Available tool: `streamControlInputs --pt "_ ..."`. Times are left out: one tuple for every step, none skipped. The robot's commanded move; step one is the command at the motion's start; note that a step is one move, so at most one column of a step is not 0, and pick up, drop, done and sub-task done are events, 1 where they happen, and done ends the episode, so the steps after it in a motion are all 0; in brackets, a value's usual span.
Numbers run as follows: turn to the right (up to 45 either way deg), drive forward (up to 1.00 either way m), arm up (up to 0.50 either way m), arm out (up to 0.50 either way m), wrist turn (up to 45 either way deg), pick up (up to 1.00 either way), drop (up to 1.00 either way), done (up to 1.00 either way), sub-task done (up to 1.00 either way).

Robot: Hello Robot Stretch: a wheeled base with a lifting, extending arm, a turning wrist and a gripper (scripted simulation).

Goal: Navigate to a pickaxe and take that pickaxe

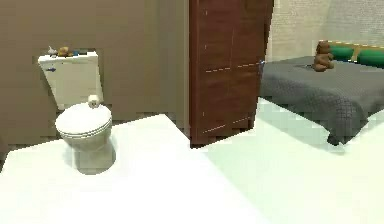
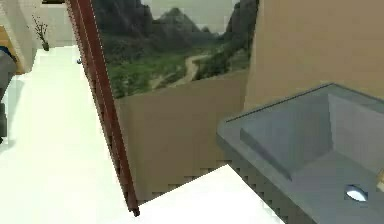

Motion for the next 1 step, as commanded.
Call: streamControlInputs --pt "-39.0 0.00 0.00 0.00 0.0 0.00 0.00 0.00 0.00"
